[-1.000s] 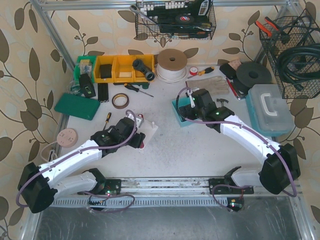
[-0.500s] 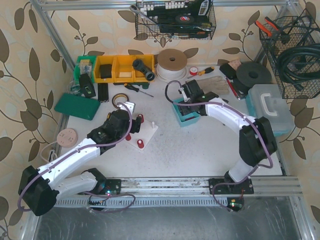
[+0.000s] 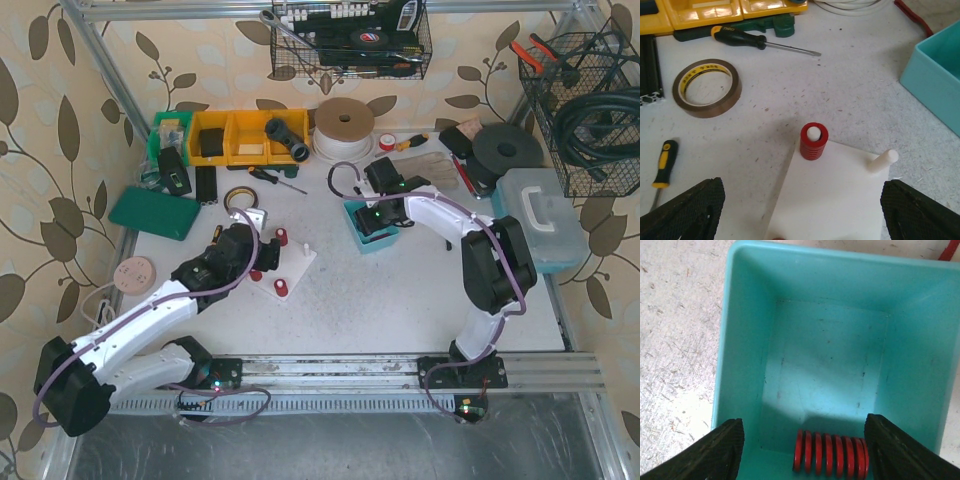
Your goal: Install the large spring
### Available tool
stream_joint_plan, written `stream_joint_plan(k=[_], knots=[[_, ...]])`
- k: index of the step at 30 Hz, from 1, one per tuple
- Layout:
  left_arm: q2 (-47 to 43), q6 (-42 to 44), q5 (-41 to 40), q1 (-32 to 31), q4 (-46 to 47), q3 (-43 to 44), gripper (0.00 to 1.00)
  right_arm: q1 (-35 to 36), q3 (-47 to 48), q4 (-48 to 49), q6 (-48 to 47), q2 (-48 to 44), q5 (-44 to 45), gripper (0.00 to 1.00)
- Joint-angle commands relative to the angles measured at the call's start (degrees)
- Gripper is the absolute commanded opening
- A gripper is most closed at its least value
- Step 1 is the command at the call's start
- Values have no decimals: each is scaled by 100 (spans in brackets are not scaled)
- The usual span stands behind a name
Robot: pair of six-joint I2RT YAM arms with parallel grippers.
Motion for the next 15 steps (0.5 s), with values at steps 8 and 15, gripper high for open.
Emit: stream_joint_plan(k=[8, 15], knots=[[-342, 237, 494, -4, -1399, 675, 87, 1, 93, 56, 29, -189, -192, 65], [-475, -204, 1512, -4, -1015, 409, 87, 7, -6, 391, -27, -470, -225, 64]])
